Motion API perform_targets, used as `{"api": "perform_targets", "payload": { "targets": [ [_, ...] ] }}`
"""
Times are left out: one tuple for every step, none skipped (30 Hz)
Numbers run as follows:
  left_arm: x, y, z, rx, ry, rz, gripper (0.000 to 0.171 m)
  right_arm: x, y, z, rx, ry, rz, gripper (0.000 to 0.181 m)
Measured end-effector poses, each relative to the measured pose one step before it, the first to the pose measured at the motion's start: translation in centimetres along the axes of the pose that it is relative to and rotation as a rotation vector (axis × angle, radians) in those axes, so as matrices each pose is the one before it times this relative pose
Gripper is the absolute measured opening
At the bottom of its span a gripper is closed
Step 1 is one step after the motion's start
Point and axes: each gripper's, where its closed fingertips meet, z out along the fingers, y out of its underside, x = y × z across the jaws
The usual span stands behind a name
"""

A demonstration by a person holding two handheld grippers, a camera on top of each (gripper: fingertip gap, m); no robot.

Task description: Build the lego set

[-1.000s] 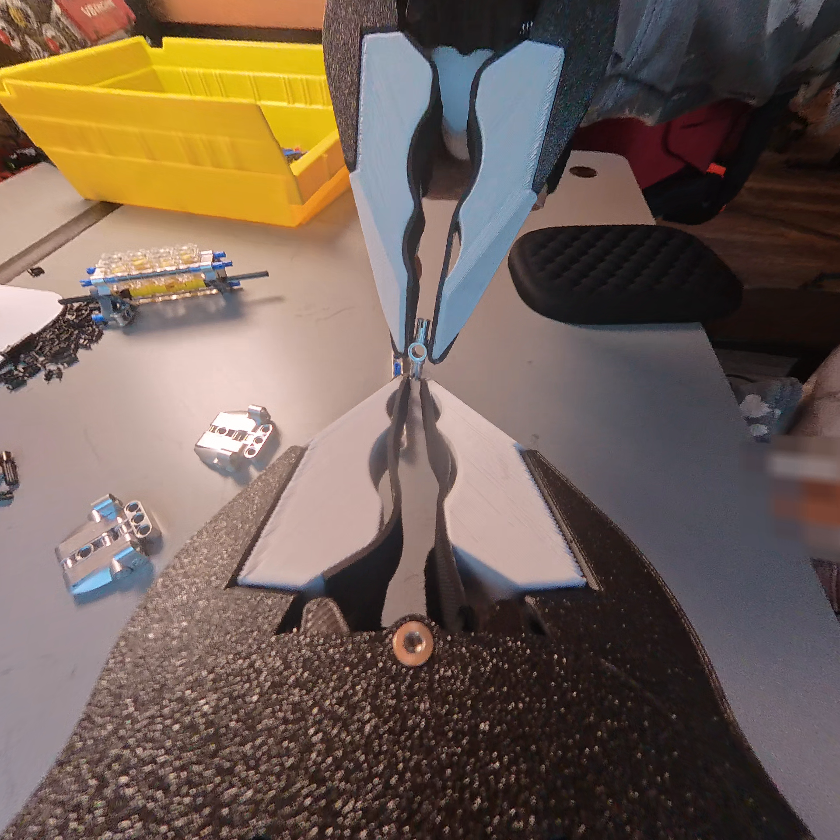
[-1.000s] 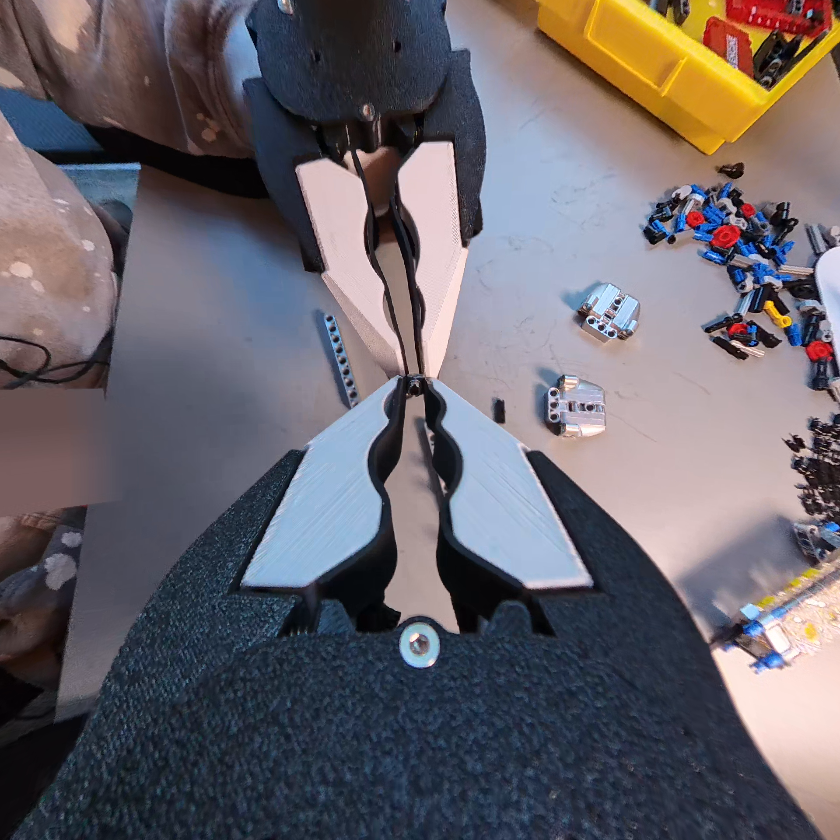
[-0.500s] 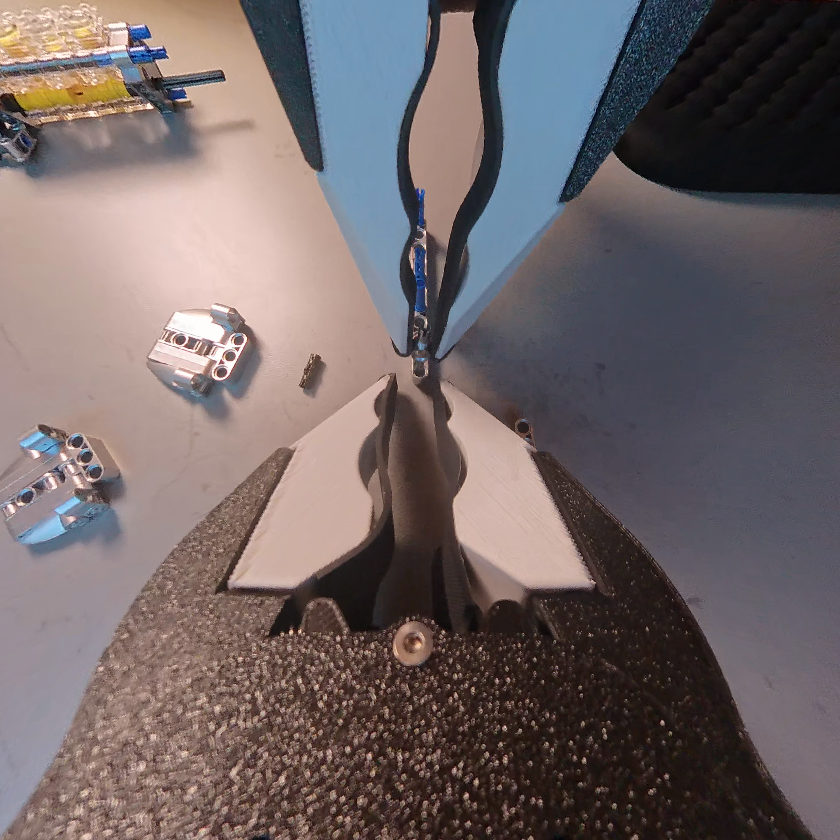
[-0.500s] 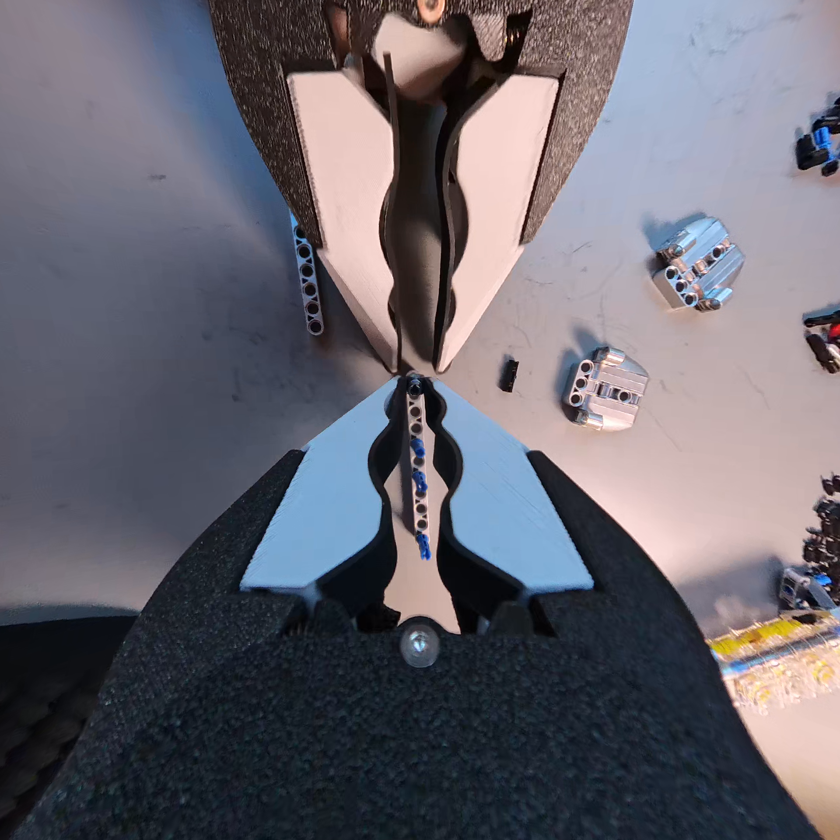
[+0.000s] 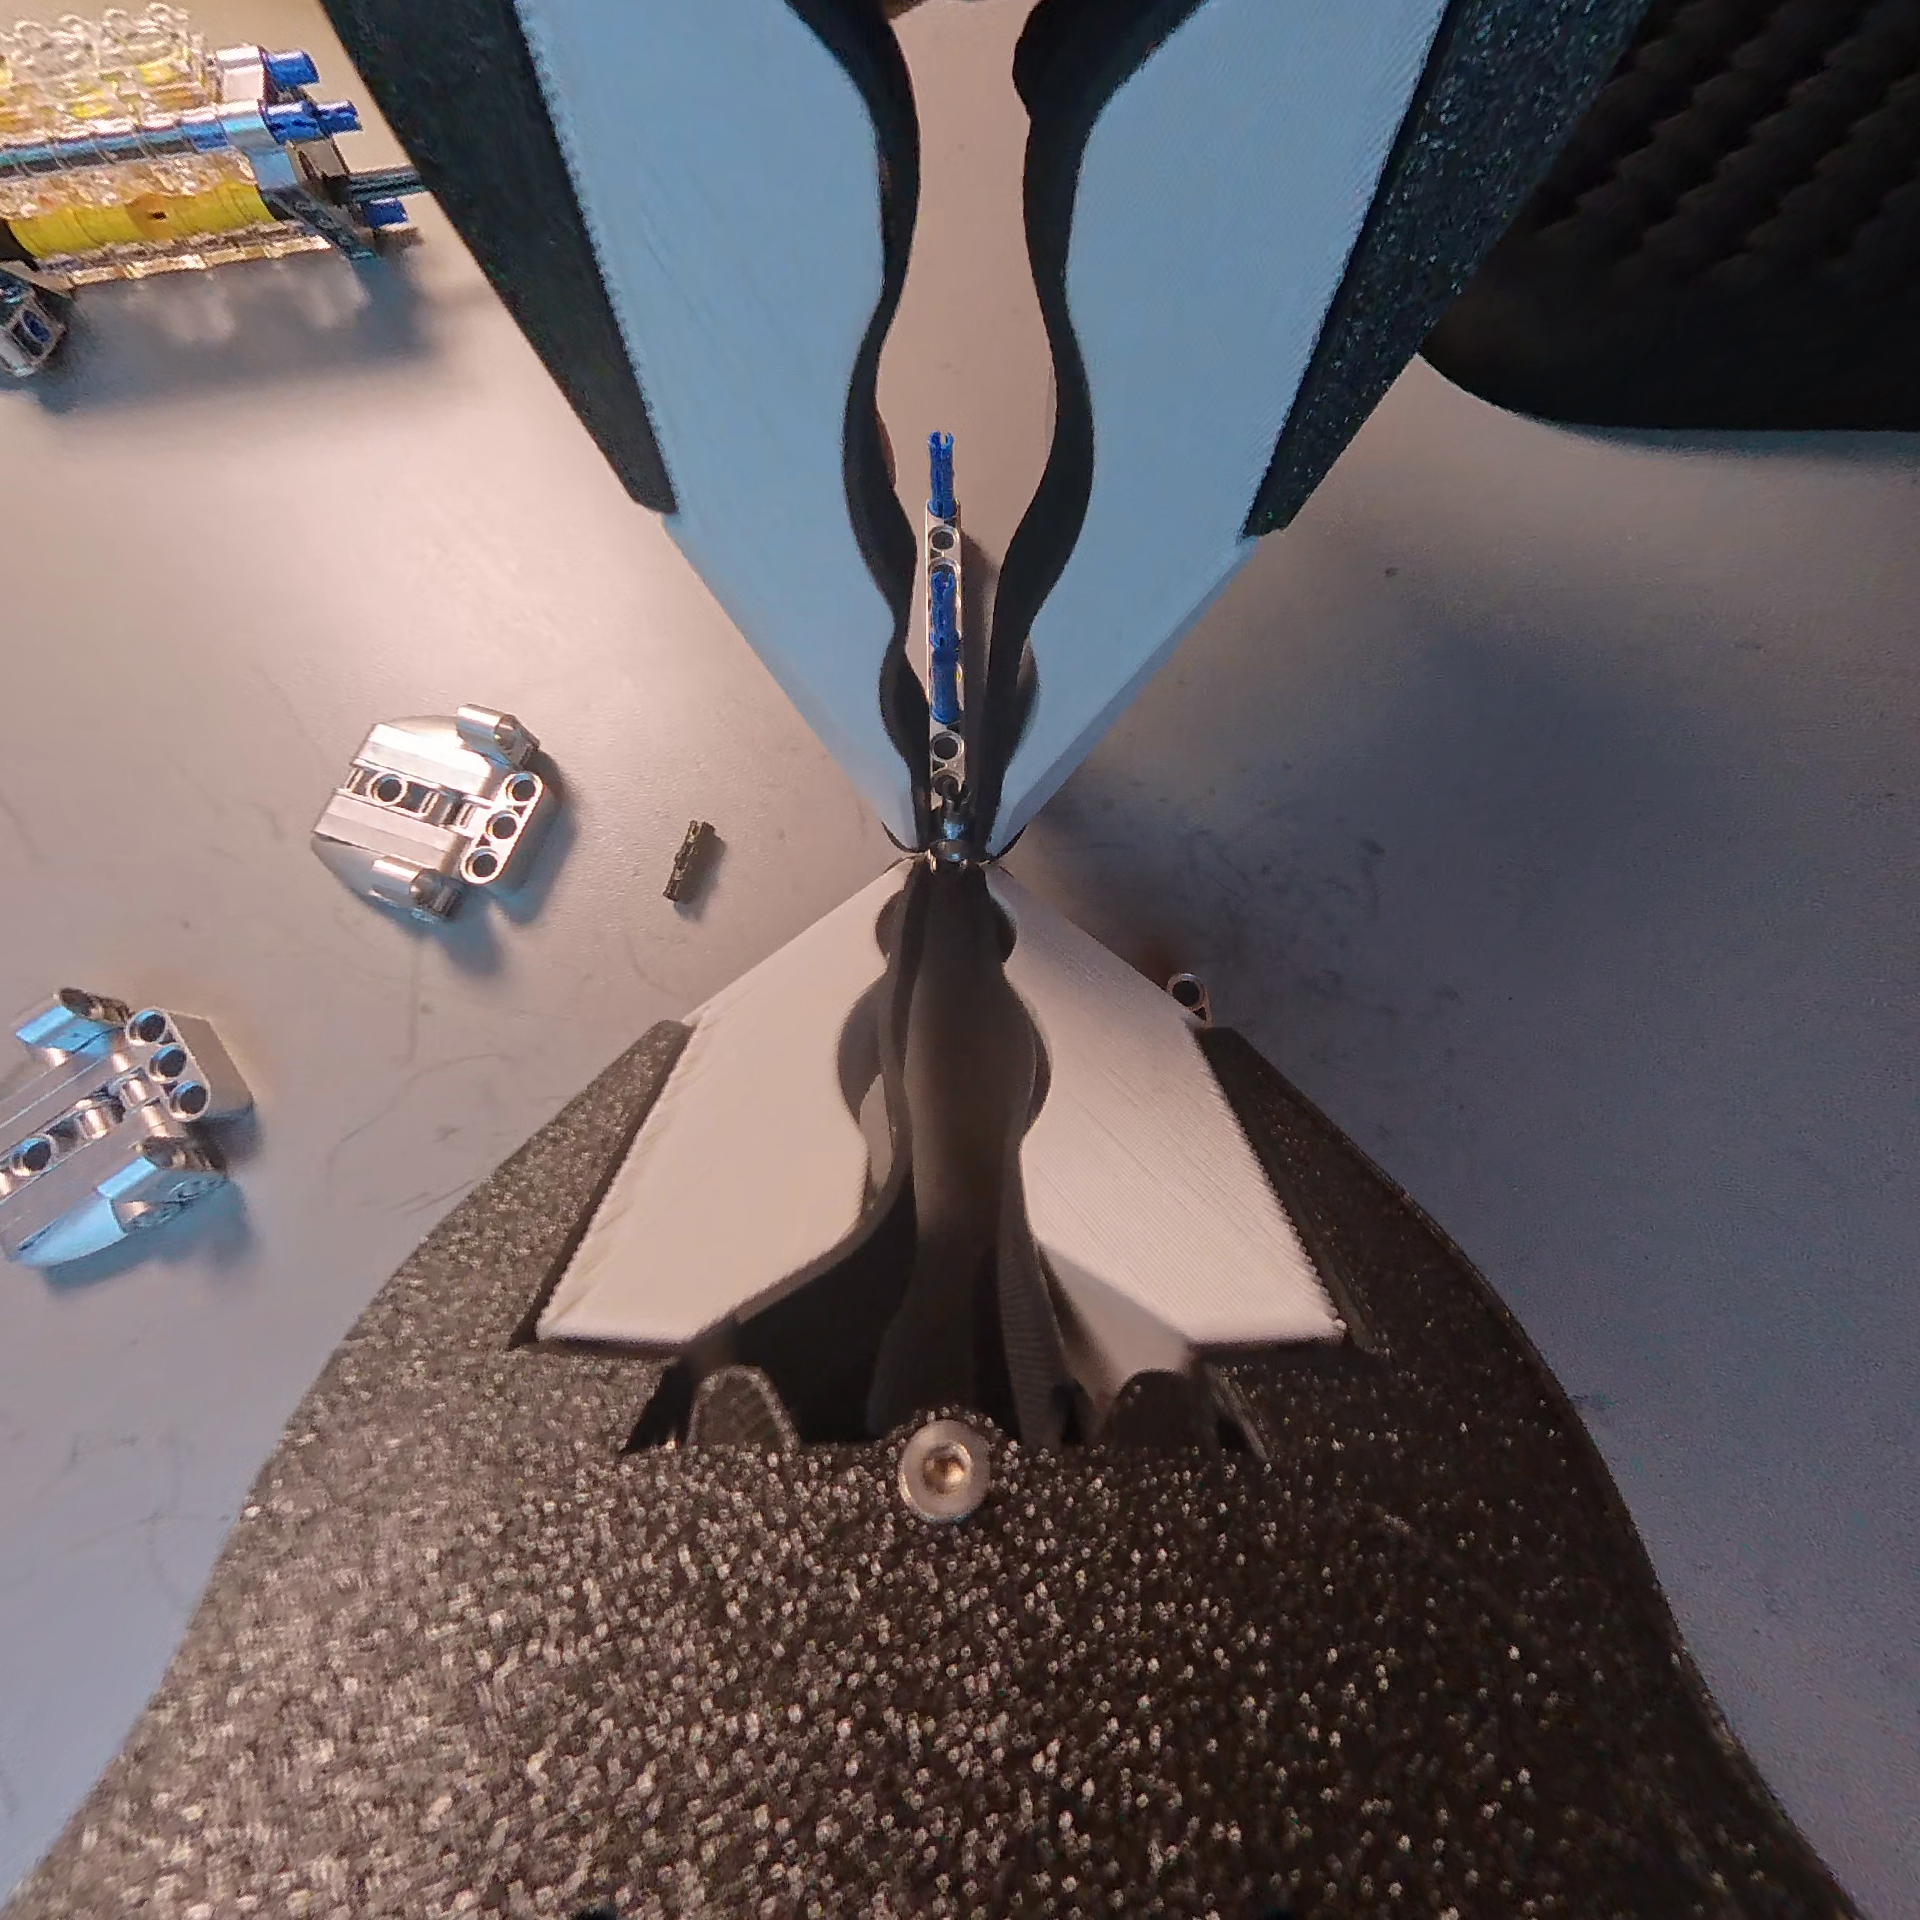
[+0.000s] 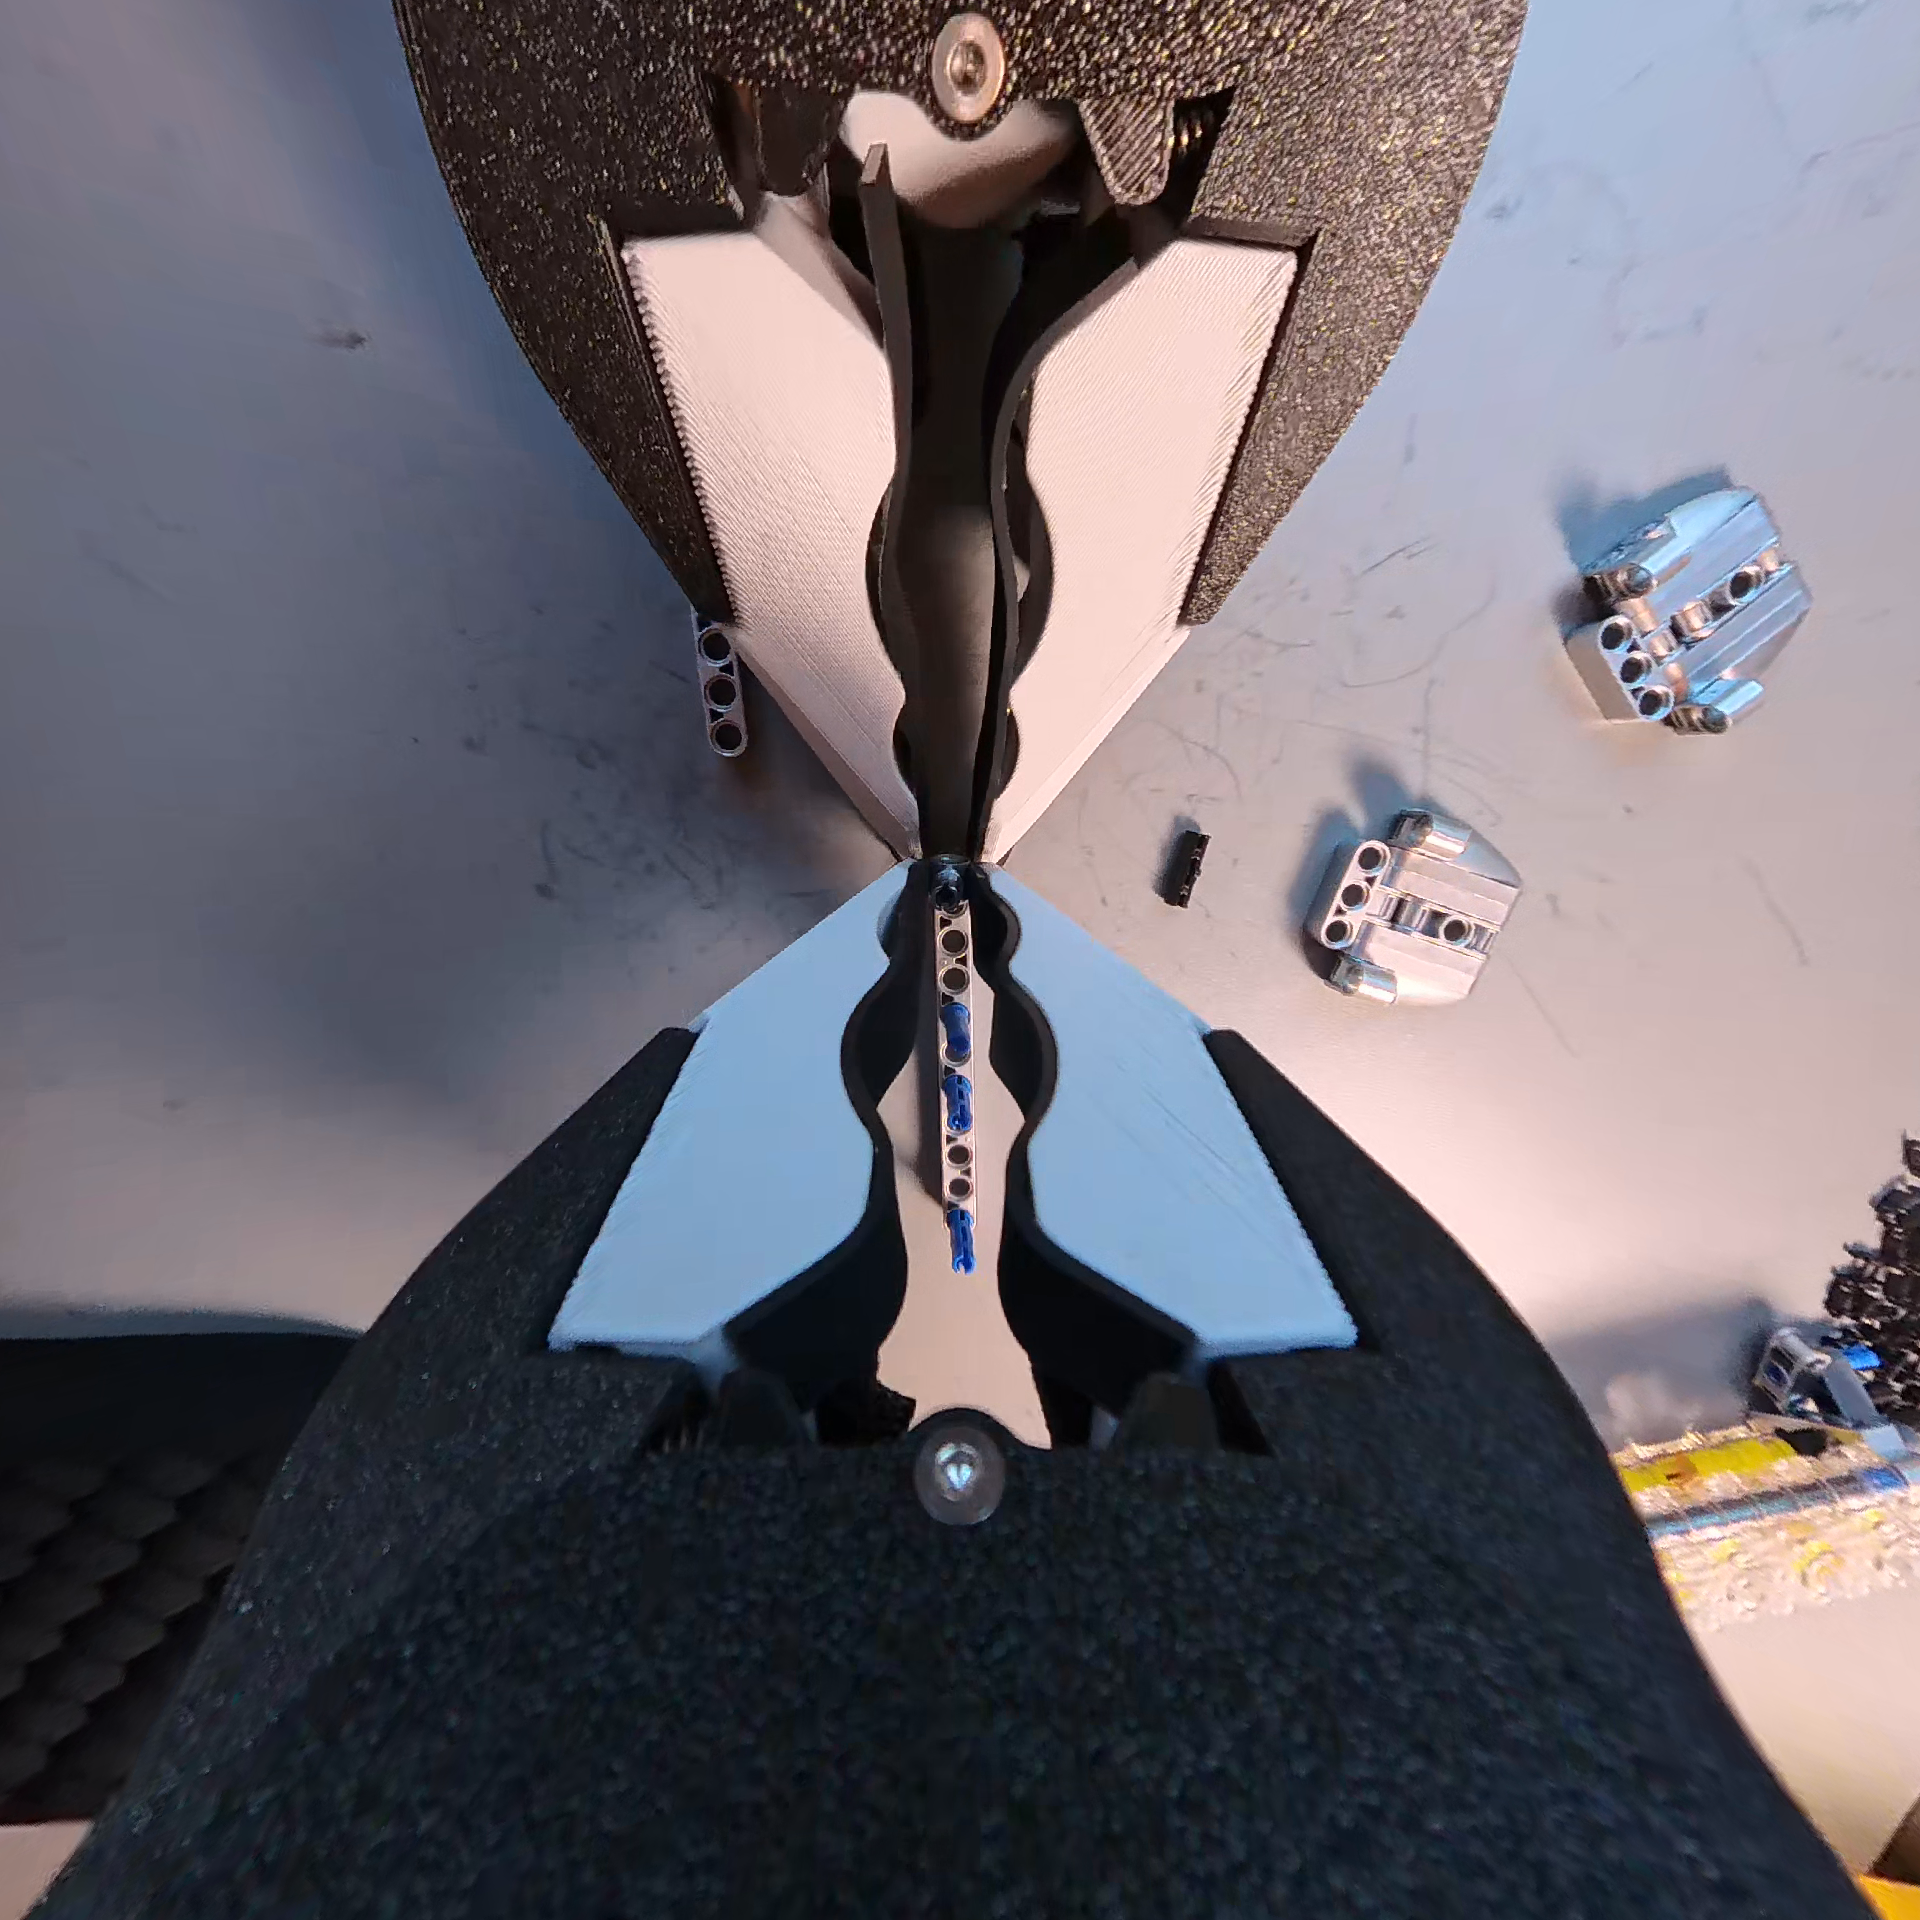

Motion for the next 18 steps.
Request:
{"api": "perform_targets", "payload": {
  "targets": [
    [0.003, 0.011, 0.002, -0.00002, 0.0005, -0.0024, 0.006, -0.012, 0.011, -0.008, -0.0104, -0.0032, -0.0044, 0.005],
    [0.010, 0.002, -0.007, 0.00048, 0.0007, -0.0021, 0.006, -0.006, 0.007, 0.006, -0.0090, -0.0025, -0.0040, 0.005],
    [0.009, 0.005, -0.017, 0.00128, 0.0008, -0.0010, 0.005, -0.022, -0.023, -0.005, -0.0047, -0.0038, -0.0043, 0.005],
    [0.027, 0.039, -0.024, -0.00064, 0.0017, -0.0018, 0.005, -0.016, 0.047, -0.017, -0.0053, -0.0047, -0.0018, 0.005],
    [0.020, 0.027, -0.028, -0.00029, 0.0011, -0.0020, 0.005, -0.025, 0.063, -0.011, -0.0048, -0.0041, -0.0005, 0.005],
    [0.013, 0.005, -0.009, 0.00035, -0.0001, -0.0001, 0.005, -0.003, 0.001, 0.006, -0.0014, -0.0005, -0.0013, 0.005],
    [-0.008, 0.001, -0.003, 0.00025, -0.0001, -0.0002, 0.005, -0.003, -0.011, 0.004, 0.0003, 0.0003, 0.0001, 0.005],
    [0.004, -0.005, -0.011, 0.00006, 0.0010, -0.0017, 0.005, -0.002, 0.006, 0.010, 0.0000, -0.0005, 0.0033, 0.005],
    [-0.002, -0.002, 0.002, 0.00005, 0.0009, -0.0019, 0.004, -0.004, 0.012, -0.004, -0.0006, -0.0012, 0.0043, 0.005],
    [0.000, 0.001, -0.004, 0.00026, -0.0005, -0.0001, 0.005, 0.000, 0.009, 0.007, -0.0004, -0.0004, 0.0012, 0.005],
    [-0.002, -0.010, -0.005, 0.00025, -0.0009, 0.0004, 0.004, 0.010, -0.010, 0.004, 0.0006, 0.0014, -0.0006, 0.005],
    [0.008, 0.001, -0.001, -0.00009, -0.0002, -0.0016, 0.004, -0.002, -0.008, 0.004, 0.0006, 0.0008, 0.0018, 0.005],
    [-0.004, 0.017, -0.001, -0.00046, 0.0004, -0.0016, 0.005, 0.000, -0.021, 0.045, 0.0023, -0.0003, 0.0033, 0.005],
    [-0.001, 0.005, -0.005, -0.00004, 0.0002, -0.0005, 0.005, -0.100, -0.053, 0.109, 0.0072, -0.0053, 0.0050, 0.004],
    [0.005, 0.016, -0.014, -0.00051, 0.0007, -0.0015, 0.005, -0.021, -0.082, 0.168, 0.0102, 0.0002, 0.0068, 0.004],
    [0.008, 0.008, -0.013, 0.00031, 0.0009, -0.0025, 0.004, -0.010, 0.049, 0.105, 0.0019, -0.0002, 0.0043, 0.004],
    [-0.006, -0.007, -0.010, 0.00019, 0.0001, -0.0020, 0.004, 0.005, 0.037, 0.052, 0.0002, 0.0006, 0.0033, 0.004],
    [0.006, 0.004, -0.002, -0.00022, -0.0006, 0.0000, 0.004, 0.004, 0.011, 0.019, 0.0006, 0.0014, 0.0000, 0.004]
  ]
}}
